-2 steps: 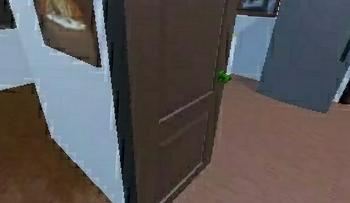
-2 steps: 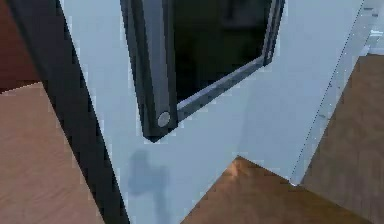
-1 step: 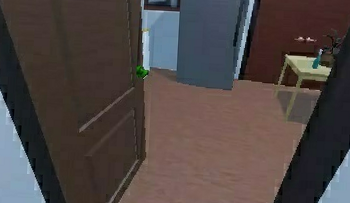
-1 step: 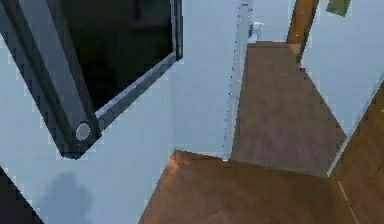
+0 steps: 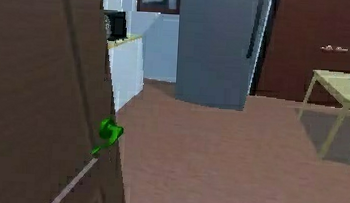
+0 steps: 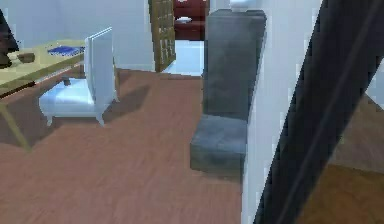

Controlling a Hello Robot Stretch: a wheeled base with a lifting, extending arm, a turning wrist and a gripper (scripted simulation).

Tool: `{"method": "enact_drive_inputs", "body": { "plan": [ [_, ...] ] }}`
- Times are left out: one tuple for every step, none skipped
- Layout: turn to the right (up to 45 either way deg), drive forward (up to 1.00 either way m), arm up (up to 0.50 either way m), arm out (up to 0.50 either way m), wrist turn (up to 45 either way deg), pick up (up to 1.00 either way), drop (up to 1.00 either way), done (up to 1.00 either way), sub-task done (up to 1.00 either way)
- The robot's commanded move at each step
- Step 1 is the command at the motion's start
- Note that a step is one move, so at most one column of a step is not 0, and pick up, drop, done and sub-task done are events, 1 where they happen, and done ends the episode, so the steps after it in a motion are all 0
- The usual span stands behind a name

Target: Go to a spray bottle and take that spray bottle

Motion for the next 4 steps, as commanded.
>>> {"method": "enact_drive_inputs", "body": {
  "plan": [
    [39.0,0.0,0.0,0.0,0.0,0.0,0.0,0.0,0.0],
    [0.0,1.0,0.0,0.0,0.0,0.0,0.0,0.0,0.0],
    [3.0,0.0,0.0,0.0,0.0,0.0,0.0,0.0,0.0],
    [0.0,0.7,0.0,0.0,0.0,0.0,0.0,0.0,0.0]
  ]
}}
